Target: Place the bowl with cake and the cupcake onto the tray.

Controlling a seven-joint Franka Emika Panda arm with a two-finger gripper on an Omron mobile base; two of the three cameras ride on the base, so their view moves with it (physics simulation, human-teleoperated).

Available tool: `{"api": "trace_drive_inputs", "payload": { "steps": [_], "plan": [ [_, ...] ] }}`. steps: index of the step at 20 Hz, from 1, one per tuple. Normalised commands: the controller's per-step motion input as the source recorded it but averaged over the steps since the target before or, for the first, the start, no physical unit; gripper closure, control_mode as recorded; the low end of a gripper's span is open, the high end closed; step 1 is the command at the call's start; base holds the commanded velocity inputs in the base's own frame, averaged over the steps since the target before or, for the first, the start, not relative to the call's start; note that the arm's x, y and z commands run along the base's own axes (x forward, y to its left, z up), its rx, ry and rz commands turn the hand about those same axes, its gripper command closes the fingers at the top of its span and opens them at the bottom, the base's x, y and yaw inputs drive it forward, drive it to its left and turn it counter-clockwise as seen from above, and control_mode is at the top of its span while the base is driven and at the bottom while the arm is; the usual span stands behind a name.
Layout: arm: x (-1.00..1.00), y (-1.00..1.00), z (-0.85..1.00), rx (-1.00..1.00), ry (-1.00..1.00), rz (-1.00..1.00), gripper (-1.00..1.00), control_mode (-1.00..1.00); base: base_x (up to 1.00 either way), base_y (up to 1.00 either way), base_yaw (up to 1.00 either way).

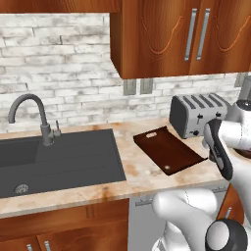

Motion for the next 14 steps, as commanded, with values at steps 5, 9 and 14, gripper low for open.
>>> {"api": "trace_drive_inputs", "payload": {
  "steps": [5, 9, 14],
  "plan": [
    [0.33, -0.24, -0.37, 0.0, 0.04, -0.01, -1.0, -1.0, 0.0, 0.0, 0.0],
    [0.25, -0.25, -0.37, 0.0, 0.04, 0.0, -1.0, -1.0, 0.0, 0.0, 0.0],
    [0.22, -0.27, -0.26, 0.0, 0.01, 0.0, -1.0, -1.0, 0.0, 0.0, 0.0]
  ]
}}
